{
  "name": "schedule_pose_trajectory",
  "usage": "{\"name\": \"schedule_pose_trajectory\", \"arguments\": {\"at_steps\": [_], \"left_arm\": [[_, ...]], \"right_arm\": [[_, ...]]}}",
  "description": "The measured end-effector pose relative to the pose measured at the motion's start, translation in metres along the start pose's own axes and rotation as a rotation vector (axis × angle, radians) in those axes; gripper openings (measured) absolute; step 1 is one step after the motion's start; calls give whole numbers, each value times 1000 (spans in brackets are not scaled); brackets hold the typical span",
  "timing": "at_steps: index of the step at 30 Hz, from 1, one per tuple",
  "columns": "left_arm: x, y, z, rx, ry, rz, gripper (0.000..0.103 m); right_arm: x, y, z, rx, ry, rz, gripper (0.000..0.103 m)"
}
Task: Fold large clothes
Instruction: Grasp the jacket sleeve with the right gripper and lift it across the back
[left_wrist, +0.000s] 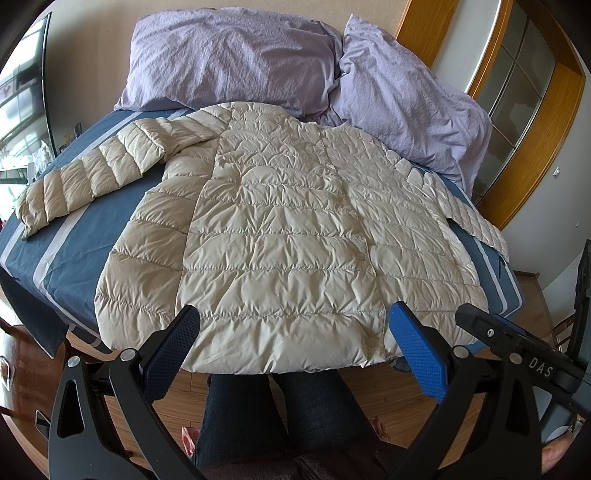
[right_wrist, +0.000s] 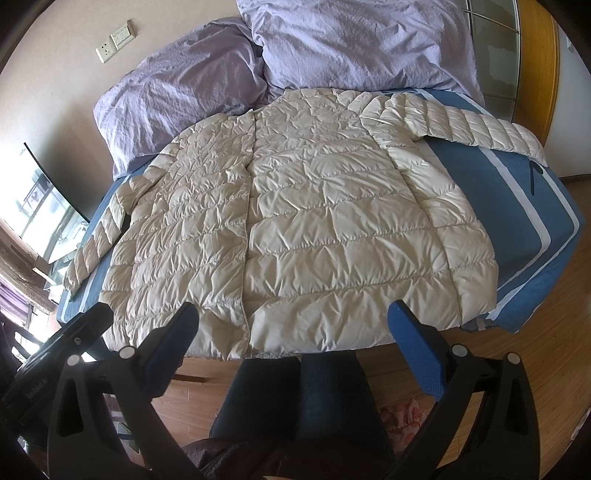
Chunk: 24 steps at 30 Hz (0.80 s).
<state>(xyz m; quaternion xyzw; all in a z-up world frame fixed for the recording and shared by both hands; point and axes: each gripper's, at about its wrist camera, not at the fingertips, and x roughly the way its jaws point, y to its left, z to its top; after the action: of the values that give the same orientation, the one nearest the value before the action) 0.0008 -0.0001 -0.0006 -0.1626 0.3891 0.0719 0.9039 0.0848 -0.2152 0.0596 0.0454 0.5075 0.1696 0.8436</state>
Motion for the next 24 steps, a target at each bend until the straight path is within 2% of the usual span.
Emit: {"name": "schedule_pose_trajectory", "arguments": {"at_steps": [5,10,17,24], "left_arm": [[1,1,2,0,-2,13,102],[21,7,13,-3,11,38,102],[53,16,32,-4,43,75,102],[92,29,62,-7,61,131,102]], "right_arm": [[7,-7,4,10,-2,-16,101],[18,-14,16,24,-15,-49,101],[35,-34,47,48,-27,-103,101],[59,-78,88,128,-46,-162,101]]}}
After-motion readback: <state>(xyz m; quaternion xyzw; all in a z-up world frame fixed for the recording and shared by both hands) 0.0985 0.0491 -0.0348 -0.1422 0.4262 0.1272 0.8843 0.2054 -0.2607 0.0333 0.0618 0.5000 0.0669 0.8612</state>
